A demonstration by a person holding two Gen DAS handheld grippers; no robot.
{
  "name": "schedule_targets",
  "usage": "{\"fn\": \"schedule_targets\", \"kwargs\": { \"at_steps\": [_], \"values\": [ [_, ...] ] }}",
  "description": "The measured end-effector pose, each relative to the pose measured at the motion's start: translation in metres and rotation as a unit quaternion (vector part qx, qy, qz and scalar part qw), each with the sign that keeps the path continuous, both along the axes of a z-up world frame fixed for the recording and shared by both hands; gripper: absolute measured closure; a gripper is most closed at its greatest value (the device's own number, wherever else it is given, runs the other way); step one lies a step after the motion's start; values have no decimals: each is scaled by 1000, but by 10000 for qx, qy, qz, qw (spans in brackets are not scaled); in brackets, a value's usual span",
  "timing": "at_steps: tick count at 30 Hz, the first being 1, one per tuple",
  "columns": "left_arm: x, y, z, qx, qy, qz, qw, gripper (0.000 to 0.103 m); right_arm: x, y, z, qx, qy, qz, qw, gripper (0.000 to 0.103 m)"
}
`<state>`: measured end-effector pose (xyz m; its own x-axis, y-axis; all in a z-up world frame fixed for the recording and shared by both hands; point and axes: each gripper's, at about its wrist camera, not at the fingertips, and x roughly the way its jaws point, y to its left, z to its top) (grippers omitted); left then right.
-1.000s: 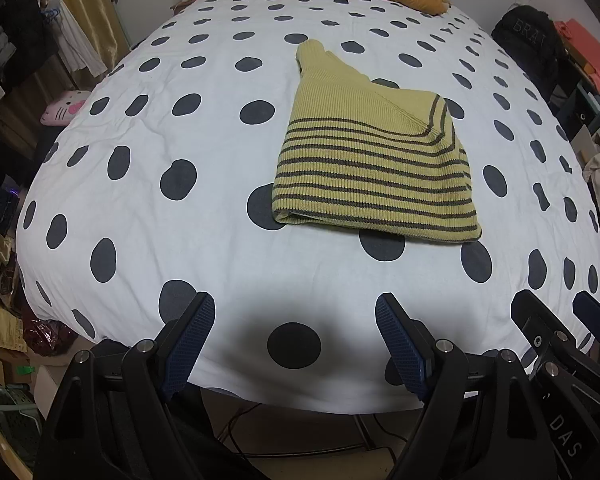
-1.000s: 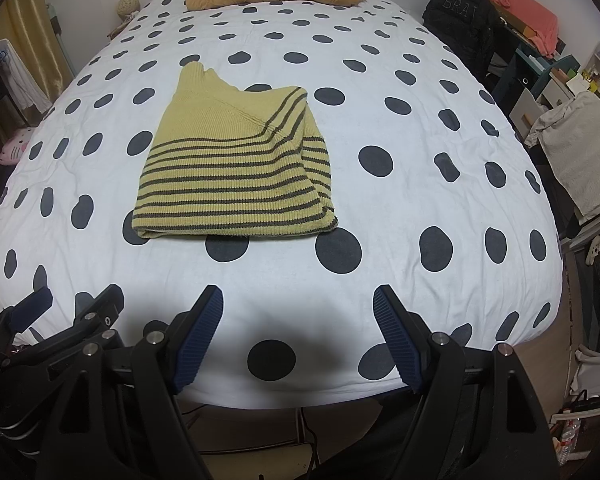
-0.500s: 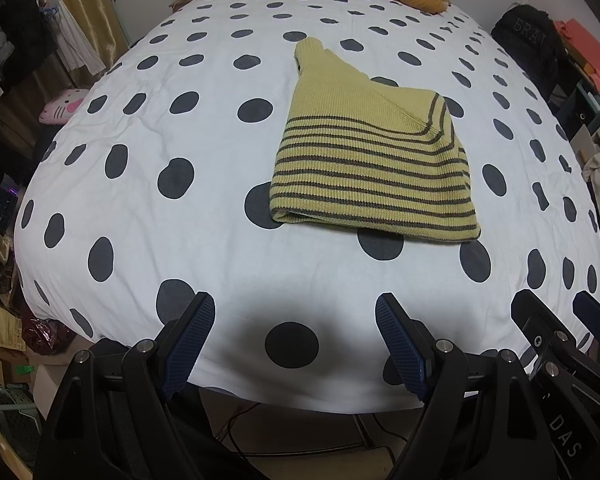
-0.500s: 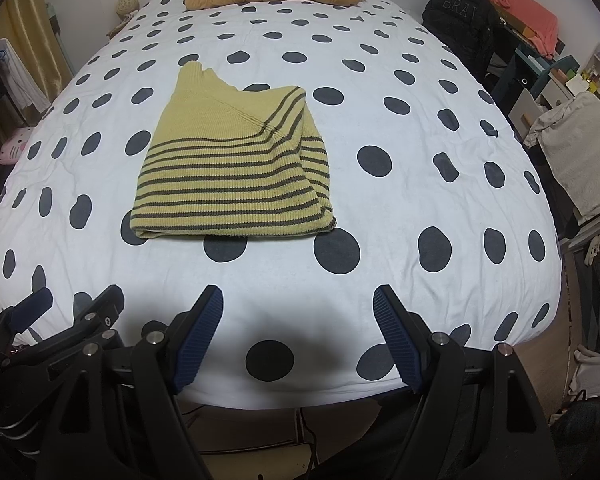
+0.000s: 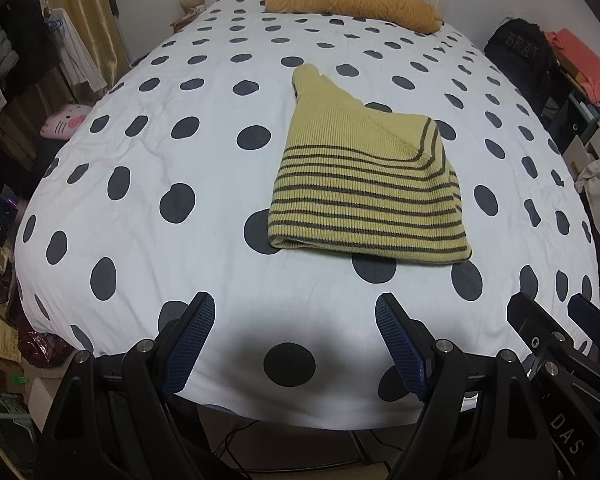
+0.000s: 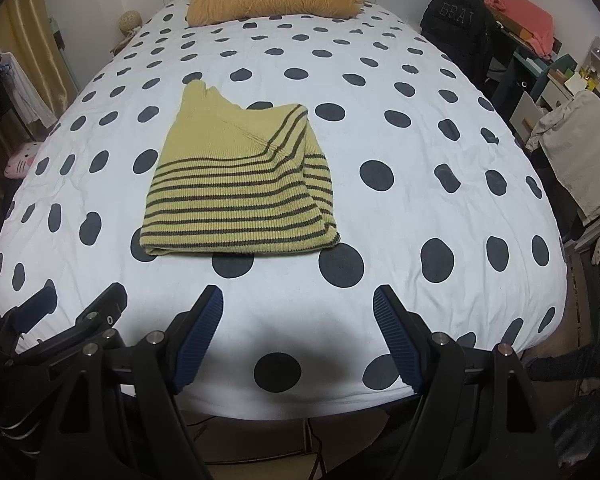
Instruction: Fold large clothes
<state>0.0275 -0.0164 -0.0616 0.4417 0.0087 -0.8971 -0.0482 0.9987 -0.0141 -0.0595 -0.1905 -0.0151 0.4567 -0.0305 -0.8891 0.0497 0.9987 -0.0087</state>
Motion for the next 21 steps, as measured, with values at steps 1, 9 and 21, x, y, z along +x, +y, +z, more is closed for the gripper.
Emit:
{"fn": "schedule_targets", "kwargs": {
  "at_steps": [1,9,21],
  "values": [
    [0,0,0,-27,-10,-4,10000,20,3,1,4,-1,-5,-2,10000,25],
    [3,-5,-5,-128,68,-126,9998,20,10,-6,3,-50,39,-33,10000,25],
    [8,-11,-9,-101,129,-180,9997,20,14,-15,0,-26,120,-110,9999,25]
  ]
}}
